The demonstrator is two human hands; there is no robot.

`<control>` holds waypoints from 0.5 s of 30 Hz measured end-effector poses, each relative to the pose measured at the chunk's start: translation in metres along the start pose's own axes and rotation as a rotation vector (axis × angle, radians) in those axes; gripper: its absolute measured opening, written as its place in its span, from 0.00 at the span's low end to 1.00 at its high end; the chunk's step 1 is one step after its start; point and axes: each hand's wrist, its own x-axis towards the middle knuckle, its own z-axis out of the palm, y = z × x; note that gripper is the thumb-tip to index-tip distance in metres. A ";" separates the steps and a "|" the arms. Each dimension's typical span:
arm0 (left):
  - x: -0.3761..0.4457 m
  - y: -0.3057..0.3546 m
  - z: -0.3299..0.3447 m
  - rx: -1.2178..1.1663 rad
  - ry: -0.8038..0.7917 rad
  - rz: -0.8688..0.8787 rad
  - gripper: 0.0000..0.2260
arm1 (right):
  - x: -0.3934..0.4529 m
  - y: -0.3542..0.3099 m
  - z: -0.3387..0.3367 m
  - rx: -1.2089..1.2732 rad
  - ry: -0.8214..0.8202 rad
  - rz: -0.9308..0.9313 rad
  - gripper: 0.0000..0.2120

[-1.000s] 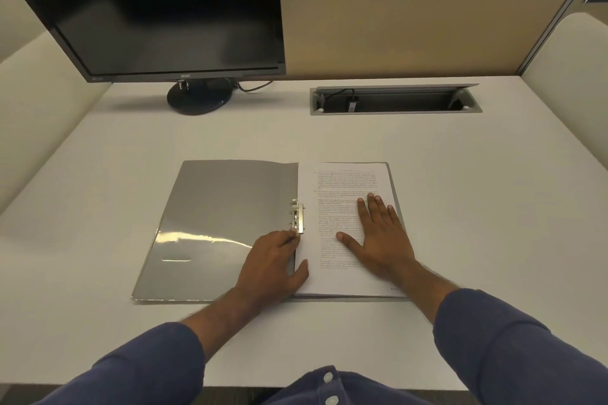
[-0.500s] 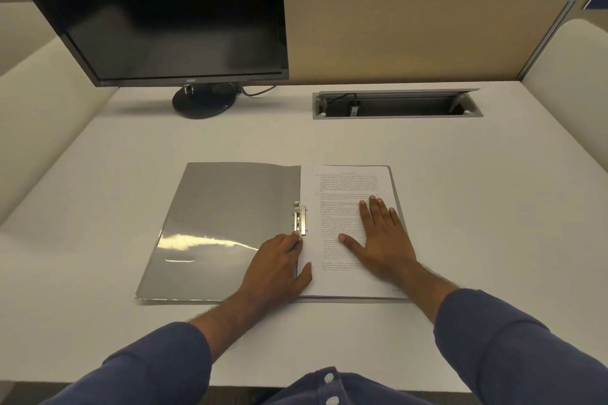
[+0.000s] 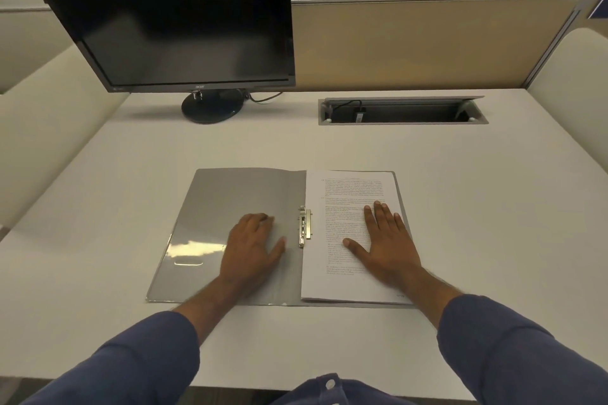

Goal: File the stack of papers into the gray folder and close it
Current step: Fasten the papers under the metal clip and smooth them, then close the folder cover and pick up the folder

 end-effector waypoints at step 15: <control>0.014 -0.084 -0.037 0.063 -0.150 -0.809 0.34 | 0.002 0.001 0.003 -0.015 0.017 -0.007 0.46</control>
